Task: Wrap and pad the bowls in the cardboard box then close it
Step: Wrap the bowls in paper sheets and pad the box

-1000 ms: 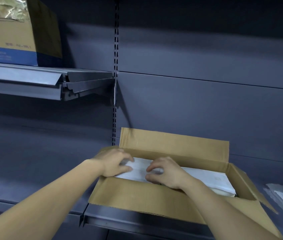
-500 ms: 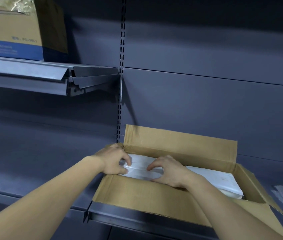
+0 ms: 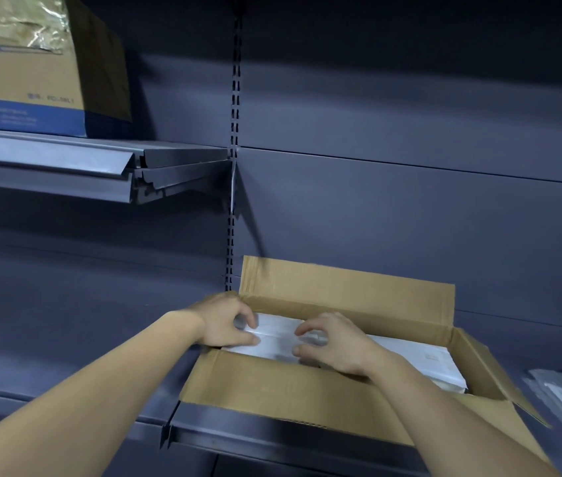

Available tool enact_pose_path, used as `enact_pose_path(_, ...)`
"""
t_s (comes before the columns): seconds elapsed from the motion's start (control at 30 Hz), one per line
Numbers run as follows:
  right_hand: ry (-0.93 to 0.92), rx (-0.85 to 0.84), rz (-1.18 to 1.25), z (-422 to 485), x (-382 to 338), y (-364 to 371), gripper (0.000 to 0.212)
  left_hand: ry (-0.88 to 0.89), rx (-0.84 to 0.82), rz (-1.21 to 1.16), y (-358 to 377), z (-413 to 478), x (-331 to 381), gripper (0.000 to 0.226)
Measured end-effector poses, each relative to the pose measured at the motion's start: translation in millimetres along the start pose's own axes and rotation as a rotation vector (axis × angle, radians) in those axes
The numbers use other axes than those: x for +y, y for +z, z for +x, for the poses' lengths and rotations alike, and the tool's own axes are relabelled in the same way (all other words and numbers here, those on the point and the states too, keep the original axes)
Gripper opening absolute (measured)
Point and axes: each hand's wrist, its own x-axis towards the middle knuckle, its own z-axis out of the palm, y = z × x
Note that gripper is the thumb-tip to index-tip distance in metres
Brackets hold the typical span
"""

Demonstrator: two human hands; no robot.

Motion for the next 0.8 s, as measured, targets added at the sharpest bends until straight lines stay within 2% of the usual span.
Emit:
enact_pose_path(0.13,0.047,0.026,0.007,-8.1,8.4,-7.0,0.038,0.005,0.035,0.024,0.6,3.3,16.4,0.04)
enact_pose_path(0.47,0.204,0.092,-0.014,-46.5,47.7,-39.1,0.038,0.07,0.088,-0.033,22.2,26.5,87.6,0.038)
enact_pose_path(0.7,0.308,0.124,-0.145,-96.3,85.9,-72.5,0.037,0.165,0.033,-0.021,38.7,51.3,151.2,0.042)
enact_pose_path(0.8,0.383,0.141,-0.174,-121.8,107.2,-84.4,0.037,0.218,0.02,-0.011,42.5,61.5,183.5,0.035)
